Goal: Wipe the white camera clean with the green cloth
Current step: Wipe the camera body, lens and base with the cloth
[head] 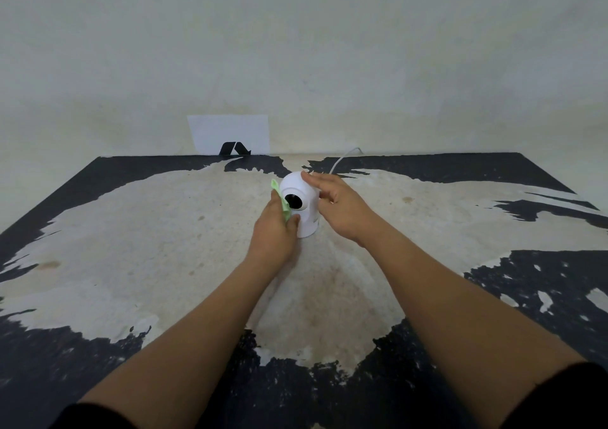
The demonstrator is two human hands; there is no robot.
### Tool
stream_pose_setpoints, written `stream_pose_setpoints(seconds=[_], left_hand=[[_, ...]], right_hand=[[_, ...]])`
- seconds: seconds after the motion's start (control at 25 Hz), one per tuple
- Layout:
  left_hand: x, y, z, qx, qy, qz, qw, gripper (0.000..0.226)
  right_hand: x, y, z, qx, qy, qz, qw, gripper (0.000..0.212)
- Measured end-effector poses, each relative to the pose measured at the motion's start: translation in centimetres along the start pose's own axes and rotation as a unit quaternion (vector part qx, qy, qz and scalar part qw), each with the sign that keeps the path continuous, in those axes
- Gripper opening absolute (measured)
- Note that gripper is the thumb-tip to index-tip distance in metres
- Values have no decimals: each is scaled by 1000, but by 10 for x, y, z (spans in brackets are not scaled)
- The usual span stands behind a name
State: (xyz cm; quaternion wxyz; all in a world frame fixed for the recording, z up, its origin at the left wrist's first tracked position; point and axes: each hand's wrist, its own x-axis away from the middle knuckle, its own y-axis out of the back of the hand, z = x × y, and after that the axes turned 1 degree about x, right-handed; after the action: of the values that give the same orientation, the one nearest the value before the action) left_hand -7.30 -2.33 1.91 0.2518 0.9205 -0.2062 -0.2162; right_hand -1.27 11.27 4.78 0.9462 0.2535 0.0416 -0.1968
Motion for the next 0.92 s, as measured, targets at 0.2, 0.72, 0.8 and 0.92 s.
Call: stream_pose_setpoints(seconds=[0.2, 0.72, 0.8, 0.92], left_hand=[[4, 5, -13, -5, -99, -3, 995, 52], [-34, 29, -1, -102, -181, 34, 978, 59], [-40, 30, 1, -51, -118, 50, 990, 65], [-40, 31, 2, -13, -69, 66, 995, 75]], right_hand=[[-1, -2, -2, -9, 15, -4, 1000, 53], [0, -1, -1, -35, -2, 8, 999, 62], [-1, -1, -5, -47, -5, 9, 999, 60], [-4, 0, -8, -49, -6, 10, 999, 59]])
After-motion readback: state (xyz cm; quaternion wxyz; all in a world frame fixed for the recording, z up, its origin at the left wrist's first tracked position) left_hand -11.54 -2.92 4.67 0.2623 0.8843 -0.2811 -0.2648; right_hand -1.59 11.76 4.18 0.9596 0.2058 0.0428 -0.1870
